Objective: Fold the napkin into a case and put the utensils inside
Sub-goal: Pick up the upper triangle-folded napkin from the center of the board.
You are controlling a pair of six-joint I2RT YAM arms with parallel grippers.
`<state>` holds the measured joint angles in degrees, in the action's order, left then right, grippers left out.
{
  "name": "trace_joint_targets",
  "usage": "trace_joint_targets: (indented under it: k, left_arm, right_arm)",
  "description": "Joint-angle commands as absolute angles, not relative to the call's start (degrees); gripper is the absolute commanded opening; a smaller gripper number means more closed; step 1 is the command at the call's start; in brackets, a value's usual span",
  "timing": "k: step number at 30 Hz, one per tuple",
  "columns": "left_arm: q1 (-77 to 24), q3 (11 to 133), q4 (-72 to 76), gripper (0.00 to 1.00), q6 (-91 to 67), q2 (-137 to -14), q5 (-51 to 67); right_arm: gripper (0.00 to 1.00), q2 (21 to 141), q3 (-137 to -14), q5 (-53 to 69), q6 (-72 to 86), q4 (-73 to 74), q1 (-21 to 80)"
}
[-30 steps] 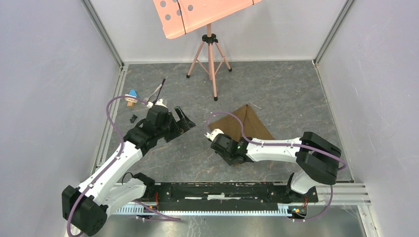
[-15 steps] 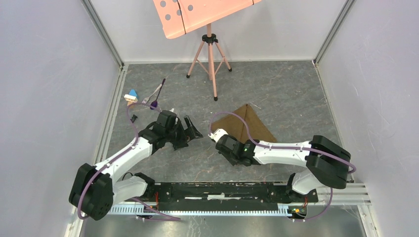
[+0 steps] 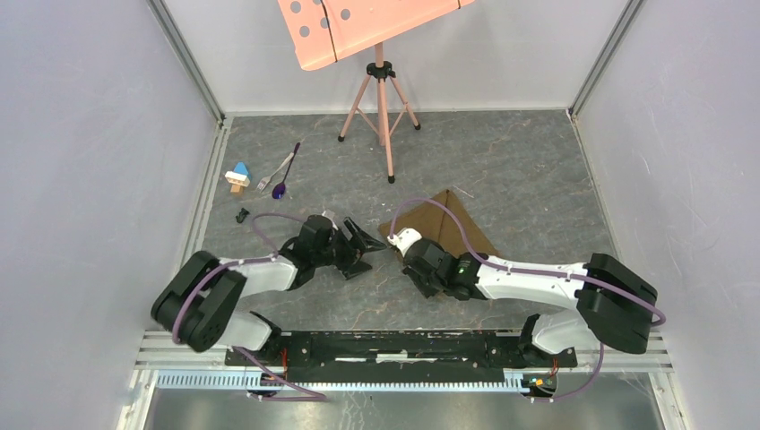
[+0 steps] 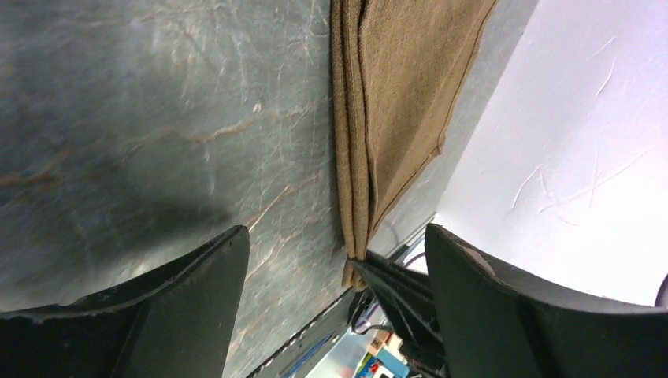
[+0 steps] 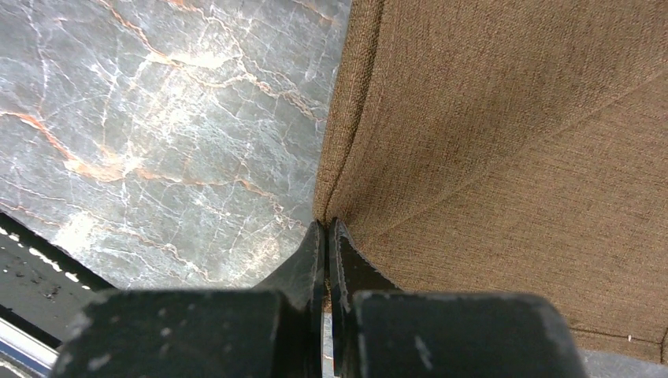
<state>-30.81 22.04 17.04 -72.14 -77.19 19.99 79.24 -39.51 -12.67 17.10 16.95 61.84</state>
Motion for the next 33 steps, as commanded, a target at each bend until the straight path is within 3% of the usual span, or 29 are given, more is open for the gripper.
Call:
trace_joint_targets:
  k: [1,12,20,27,32,33]
  left_arm:
    - [-32.8,23.0,34.7,0.85,-82.1,-85.3,19.3]
    - [-36.9,24.0,51.9,0.6,-88.5,-103.9,12.0]
    - [-37.4,23.6,52.8,0.45,-85.8,-106.1,7.8]
    - [-36.8,24.9,54.0,0.22,-83.2,-106.7,8.8]
    - [-36.7,24.9,52.8,0.14,-82.1,-106.3,9.2]
    - [-36.7,25.0,52.7,0.12,-82.0,-106.5,9.4]
  right_arm:
    - [0.0,76.8,-38.8,-11.3,16.9,13.8,61.6]
    - [0.0,75.0,-38.6,-11.2,16.2,13.5,60.8]
    - [0.0,73.8,-38.3,-10.3,15.8,13.1,60.2]
    - [0.0,75.7,-37.4,-8.6,14.2,13.2,60.1]
    - [0.0,79.9,-37.1,-5.4,13.5,12.9,60.9]
    - [0.04,80.1,-37.3,-5.3,13.8,13.0,61.2]
